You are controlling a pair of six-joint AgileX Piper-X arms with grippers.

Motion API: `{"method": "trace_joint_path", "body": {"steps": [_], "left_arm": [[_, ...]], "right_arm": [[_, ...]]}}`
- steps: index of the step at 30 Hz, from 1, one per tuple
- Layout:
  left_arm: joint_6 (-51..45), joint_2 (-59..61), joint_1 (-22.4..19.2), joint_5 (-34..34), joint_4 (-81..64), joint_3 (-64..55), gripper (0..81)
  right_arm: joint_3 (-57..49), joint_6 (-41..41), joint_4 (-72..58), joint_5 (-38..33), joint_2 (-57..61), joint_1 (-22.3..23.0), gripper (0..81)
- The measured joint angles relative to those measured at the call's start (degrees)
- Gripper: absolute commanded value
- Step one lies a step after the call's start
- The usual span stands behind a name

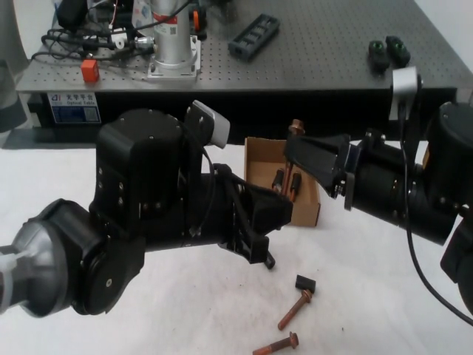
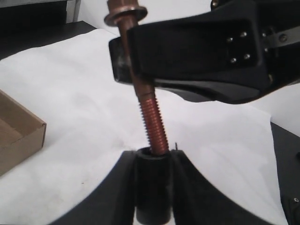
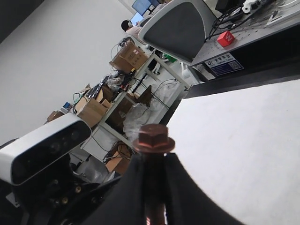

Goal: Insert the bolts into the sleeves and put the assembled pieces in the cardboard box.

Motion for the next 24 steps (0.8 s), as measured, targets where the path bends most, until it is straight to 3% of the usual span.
{"method": "trace_joint_path", "body": {"steps": [11, 24], "left_arm": [[-0.35, 0.0, 0.0, 2.05, -2.4, 0.0, 0.6], [-1.89, 0.0, -0.12, -1.11, -4.27, 0.0, 0.6]], "right_arm": [[0.25, -1.0, -1.26, -0.92, 0.0, 0.14, 1.3], [0.25, -2.54, -2.6, -2.28, 0.0, 0.0, 1.3]]}}
